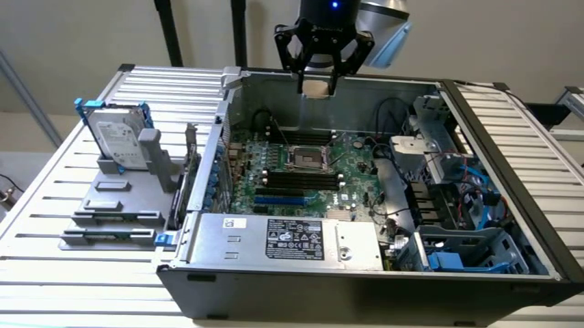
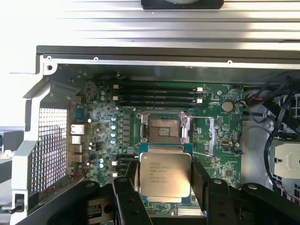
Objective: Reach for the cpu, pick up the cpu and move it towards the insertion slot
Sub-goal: 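Pick up the cpu and move it towards the insertion slot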
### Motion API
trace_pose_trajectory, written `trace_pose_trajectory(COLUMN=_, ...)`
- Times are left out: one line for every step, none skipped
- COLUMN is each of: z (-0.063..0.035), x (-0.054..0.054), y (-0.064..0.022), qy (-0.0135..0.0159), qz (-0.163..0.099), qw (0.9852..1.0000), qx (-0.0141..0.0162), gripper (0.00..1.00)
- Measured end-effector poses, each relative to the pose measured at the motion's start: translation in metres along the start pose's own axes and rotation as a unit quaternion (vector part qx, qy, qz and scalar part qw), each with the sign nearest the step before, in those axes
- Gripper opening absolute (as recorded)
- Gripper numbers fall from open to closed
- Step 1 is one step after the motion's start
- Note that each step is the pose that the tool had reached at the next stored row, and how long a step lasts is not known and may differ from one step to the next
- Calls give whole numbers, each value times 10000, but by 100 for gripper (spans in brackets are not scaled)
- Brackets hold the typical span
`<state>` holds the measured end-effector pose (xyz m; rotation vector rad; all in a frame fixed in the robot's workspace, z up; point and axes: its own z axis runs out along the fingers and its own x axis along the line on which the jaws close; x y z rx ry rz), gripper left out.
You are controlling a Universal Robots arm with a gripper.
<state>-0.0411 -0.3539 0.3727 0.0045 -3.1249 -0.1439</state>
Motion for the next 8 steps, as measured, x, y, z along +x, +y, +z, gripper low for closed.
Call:
trace_pose_trajectory(z=0, x=0, y=0, qy=0, qz=0, qw=10000, qx=0, gripper=55)
trace_pose_trajectory(z=0, x=0, y=0, qy=0, qz=0, qw=10000, qx=0, gripper=55)
trace_pose_trajectory(z=0, x=0, y=0, qy=0, qz=0, qw=10000, qx=0, gripper=55)
trace_pose_trajectory(z=0, x=0, y=0, qy=0, qz=0, qw=10000, qx=0, gripper=55)
trace_pose_trajectory(z=0, x=0, y=0, qy=0, qz=0, qw=10000, qx=0, gripper=55)
trace_pose_trajectory(z=0, x=0, y=0, qy=0, qz=0, qw=10000, qx=0, gripper=55)
trace_pose_trajectory(z=0, x=0, y=0, qy=0, qz=0, qw=10000, qx=0, gripper=55)
trace_pose_trajectory(z=0, x=0, y=0, qy=0, qz=0, qw=10000, qx=0, gripper=55)
